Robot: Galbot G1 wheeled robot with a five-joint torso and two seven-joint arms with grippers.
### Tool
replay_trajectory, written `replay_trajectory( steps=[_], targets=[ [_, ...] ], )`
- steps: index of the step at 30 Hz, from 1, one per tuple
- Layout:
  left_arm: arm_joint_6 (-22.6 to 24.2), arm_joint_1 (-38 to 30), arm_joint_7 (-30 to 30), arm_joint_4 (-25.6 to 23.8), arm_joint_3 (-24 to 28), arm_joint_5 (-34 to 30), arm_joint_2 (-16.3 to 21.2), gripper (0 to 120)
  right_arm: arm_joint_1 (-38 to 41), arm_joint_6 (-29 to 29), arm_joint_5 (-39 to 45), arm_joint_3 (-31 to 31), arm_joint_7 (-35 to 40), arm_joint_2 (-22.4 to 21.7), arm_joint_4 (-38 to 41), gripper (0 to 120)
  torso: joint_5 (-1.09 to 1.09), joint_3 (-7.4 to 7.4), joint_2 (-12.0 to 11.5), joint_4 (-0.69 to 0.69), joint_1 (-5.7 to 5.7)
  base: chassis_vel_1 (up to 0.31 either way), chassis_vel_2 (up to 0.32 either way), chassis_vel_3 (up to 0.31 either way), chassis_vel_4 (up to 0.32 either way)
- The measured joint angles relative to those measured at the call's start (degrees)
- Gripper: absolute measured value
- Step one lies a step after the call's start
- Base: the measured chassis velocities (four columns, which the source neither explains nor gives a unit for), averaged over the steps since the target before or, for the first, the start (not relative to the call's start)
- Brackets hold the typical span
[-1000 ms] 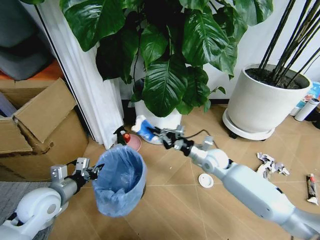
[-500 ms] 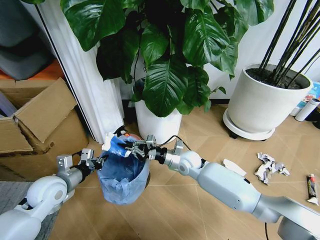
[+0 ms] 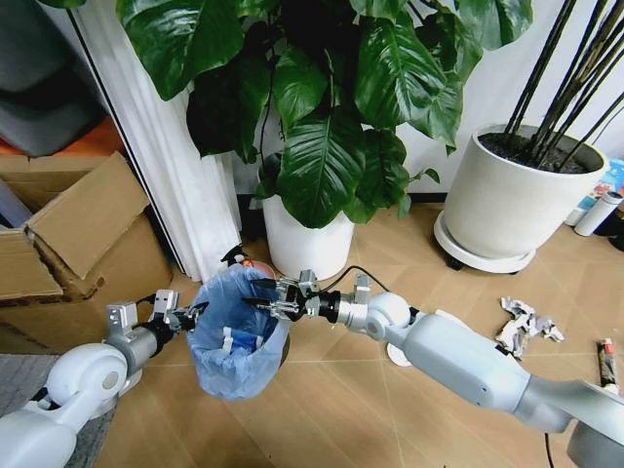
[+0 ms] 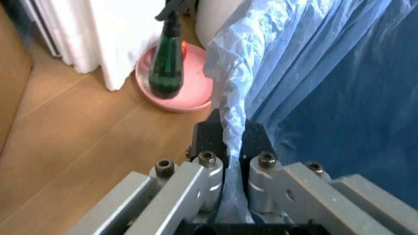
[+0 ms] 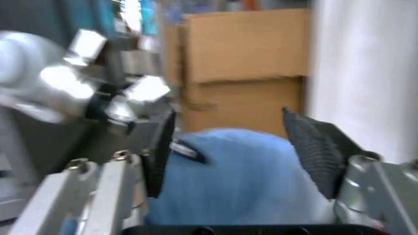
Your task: Pick up the trash bin and place the garbage on the floor into it.
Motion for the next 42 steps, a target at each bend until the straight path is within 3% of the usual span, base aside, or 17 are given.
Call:
replay_trajectory(
  steps=[5, 7, 9, 12, 13, 14, 18, 25, 42],
  targets=[
    [0.2, 2.5, -0.3, -0.9, -2.3, 0.0, -0.4, 0, -4.2, -0.1, -4.1, 4.8, 10.4, -3.2, 0.1, 79, 0.01, 0.00, 0.0, 0.01, 0.00, 0.000, 0.000, 0.000, 0.000],
    [0.3, 4.0, -0.5, -1.6, -4.1, 0.0, -0.8, 0, -11.2, -2.5, -8.1, 9.6, 23.0, -5.9, 0.8, 89, 0.00, -0.01, 0.0, -0.02, 0.00, 0.000, 0.000, 0.000, 0.000],
    [0.3, 4.3, -0.5, -1.8, -4.4, 0.0, -0.8, 0, -14.3, -3.6, -9.5, 11.4, 26.7, -6.4, 1.1, 93, 0.01, 0.00, 0.0, -0.02, 0.00, 0.000, 0.000, 0.000, 0.000],
    [0.6, 4.9, -0.9, -2.5, -5.1, -0.3, -0.5, 0, -22.4, -8.5, -12.7, 15.5, 37.9, -6.9, 2.5, 99, 0.03, -0.01, 0.0, -0.03, 0.00, 0.000, 0.000, 0.000, 0.000],
    [0.7, 5.0, -1.2, -2.8, -5.3, -0.4, -0.4, 0, -24.8, -12.6, -13.2, 16.8, 42.7, -7.2, 3.6, 100, 0.02, -0.01, 0.0, -0.02, 0.00, 0.000, 0.000, 0.000, 0.000],
    [0.7, 5.0, -1.2, -2.8, -5.3, -0.4, -0.4, 0, -24.8, -12.6, -13.2, 16.8, 42.7, -7.2, 3.6, 100, 0.02, -0.01, 0.0, -0.02, 0.00, 0.000, 0.000, 0.000, 0.000],
    [1.0, 5.5, -1.8, -3.5, -5.6, -0.5, -0.4, 0, -29.3, -23.0, -12.6, 19.0, 52.3, -7.8, 6.2, 100, 0.01, -0.01, 0.0, 0.00, 0.00, 0.000, 0.000, 0.000, 0.000],
    [1.1, 6.1, -2.2, -3.8, -6.1, -0.5, -0.7, 0, -32.9, -27.5, -11.8, 21.1, 55.6, -6.1, 3.5, 100, 0.02, -0.01, 0.0, 0.00, 0.00, 0.000, 0.000, 0.000, 0.000],
    [1.2, 5.9, -2.5, -3.3, -6.7, -0.9, -0.5, 0, -29.0, -27.4, -12.2, 19.7, 53.0, -1.2, -8.8, 100, 0.00, 0.00, 0.0, -0.01, 0.00, 0.000, 0.000, 0.000, 0.000]
  ],
)
